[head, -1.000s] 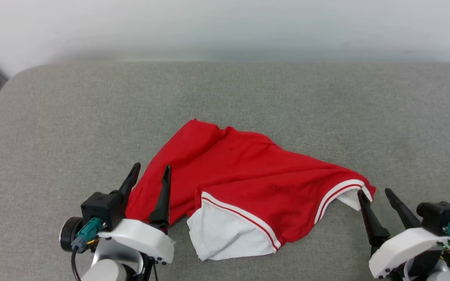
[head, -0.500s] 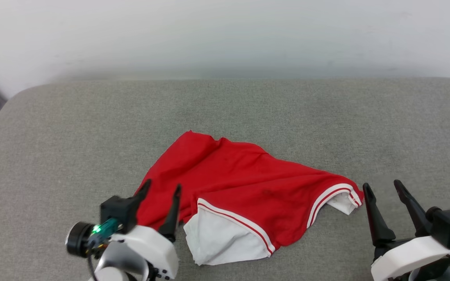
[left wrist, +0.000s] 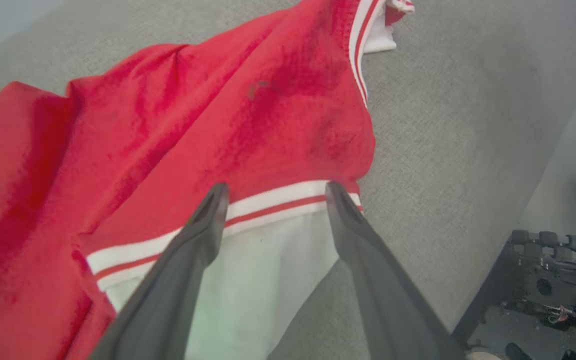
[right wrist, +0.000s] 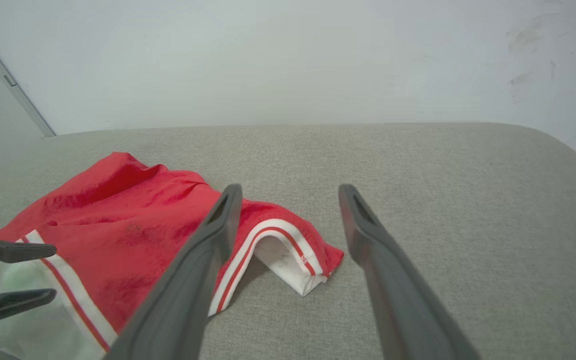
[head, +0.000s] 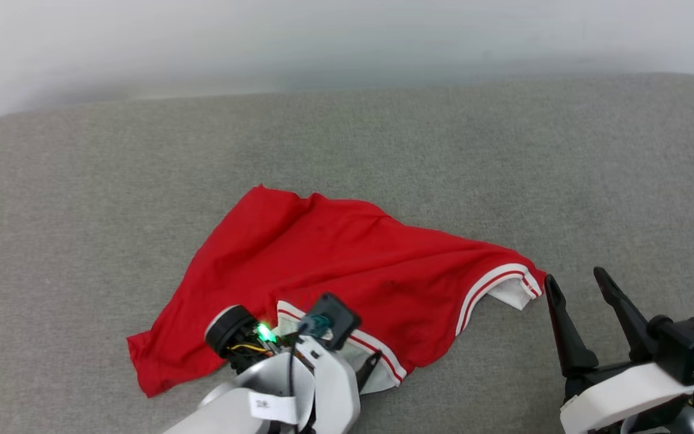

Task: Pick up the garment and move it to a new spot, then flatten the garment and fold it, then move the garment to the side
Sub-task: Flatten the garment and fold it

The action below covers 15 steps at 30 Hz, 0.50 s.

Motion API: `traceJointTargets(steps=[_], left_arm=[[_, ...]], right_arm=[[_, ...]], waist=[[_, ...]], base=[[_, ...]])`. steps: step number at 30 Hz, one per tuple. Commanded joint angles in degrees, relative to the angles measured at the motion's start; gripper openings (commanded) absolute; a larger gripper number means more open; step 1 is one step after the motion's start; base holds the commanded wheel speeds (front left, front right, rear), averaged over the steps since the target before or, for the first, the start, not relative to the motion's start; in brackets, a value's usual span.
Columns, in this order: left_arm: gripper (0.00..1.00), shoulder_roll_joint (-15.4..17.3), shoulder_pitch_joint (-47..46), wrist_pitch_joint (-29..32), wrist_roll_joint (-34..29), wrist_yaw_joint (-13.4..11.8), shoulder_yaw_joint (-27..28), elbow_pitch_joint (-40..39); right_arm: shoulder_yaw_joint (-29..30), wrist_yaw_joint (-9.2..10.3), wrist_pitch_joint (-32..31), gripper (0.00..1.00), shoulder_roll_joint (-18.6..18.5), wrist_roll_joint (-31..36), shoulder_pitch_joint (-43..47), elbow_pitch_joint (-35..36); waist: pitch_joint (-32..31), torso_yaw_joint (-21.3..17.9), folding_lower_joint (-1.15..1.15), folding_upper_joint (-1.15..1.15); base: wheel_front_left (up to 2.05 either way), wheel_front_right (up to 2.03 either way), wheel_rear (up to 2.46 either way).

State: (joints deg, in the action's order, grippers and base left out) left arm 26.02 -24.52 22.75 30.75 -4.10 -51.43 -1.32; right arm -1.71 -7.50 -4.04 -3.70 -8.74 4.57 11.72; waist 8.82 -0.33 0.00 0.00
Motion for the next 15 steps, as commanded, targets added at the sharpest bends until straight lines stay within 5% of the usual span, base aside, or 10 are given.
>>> traceJointTargets(steps=[1, 9, 15], left_arm=[[1.00, -0.1, -1.4, 2.0, -0.3, 0.9, -1.2, 0.7], [1.00, 0.3, -4.1, 12.4, 0.2, 6.3, -7.1, 6.5], [0.96, 1.4, -4.0, 18.1, 0.1, 7.8, -10.4, 12.5]], right_arm=[[-0.2, 0.03, 0.4, 1.00, 0.3, -0.1, -1.0, 0.4], [-0.6, 0.02, 1.3, 1.00, 0.7, -0.8, -2.4, -0.1], [-0.2, 0.02, 1.9, 1.00, 0.8, -1.0, -3.2, -0.6]], waist=[[1.4, -1.0, 0.00, 0.00], [4.4, -2.3, 0.00, 0.00], [5.3, -2.6, 0.00, 0.00]], base=[[0.00, 0.00, 0.00], [0.00, 0.00, 0.00], [0.00, 0.00, 0.00]])
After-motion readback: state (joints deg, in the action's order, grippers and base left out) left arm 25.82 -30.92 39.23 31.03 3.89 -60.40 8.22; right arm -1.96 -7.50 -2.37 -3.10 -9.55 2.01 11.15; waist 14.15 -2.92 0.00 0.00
